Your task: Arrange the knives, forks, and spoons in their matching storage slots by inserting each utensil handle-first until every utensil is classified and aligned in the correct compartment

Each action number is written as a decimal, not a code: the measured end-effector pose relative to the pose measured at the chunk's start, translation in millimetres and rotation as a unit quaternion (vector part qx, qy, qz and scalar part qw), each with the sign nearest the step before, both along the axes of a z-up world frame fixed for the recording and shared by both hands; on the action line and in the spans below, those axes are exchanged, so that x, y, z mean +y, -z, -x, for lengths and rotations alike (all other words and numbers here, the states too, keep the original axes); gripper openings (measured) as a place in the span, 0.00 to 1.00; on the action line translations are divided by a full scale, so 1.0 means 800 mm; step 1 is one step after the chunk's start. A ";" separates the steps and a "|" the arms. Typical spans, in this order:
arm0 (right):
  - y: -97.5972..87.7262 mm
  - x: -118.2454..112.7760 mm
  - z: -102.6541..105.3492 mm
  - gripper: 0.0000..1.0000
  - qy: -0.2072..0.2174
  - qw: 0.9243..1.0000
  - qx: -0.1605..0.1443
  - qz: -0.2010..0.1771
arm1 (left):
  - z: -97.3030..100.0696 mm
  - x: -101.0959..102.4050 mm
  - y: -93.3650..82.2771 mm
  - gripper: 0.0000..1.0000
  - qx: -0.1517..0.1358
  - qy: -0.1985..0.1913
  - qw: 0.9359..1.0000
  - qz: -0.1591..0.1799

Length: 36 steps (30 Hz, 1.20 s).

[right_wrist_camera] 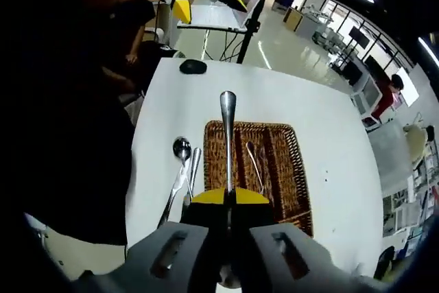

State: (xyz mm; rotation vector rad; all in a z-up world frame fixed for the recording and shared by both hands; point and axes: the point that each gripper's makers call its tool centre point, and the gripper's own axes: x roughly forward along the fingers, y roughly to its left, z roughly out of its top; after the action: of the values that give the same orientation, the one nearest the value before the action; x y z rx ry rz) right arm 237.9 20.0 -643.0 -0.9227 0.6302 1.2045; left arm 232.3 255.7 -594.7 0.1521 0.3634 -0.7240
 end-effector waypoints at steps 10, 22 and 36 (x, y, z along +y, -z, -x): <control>-0.014 0.015 -0.014 0.00 -0.022 1.000 -0.012 -0.003 | -0.008 0.001 -0.006 1.00 -0.002 0.001 1.000 -0.008; -0.011 0.011 -0.034 0.00 -0.026 0.999 -0.014 0.014 | -0.013 0.004 0.004 1.00 0.005 -0.005 1.000 -0.009; -0.011 0.018 -0.086 0.00 -0.028 0.998 -0.042 0.024 | -0.014 -0.003 0.010 1.00 0.010 0.002 1.000 -0.004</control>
State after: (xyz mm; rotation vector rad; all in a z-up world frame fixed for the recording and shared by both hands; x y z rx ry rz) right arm 307.0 34.6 -634.0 -1.0315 0.5705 1.1986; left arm 243.1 253.2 -602.5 0.1524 0.3849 -0.7288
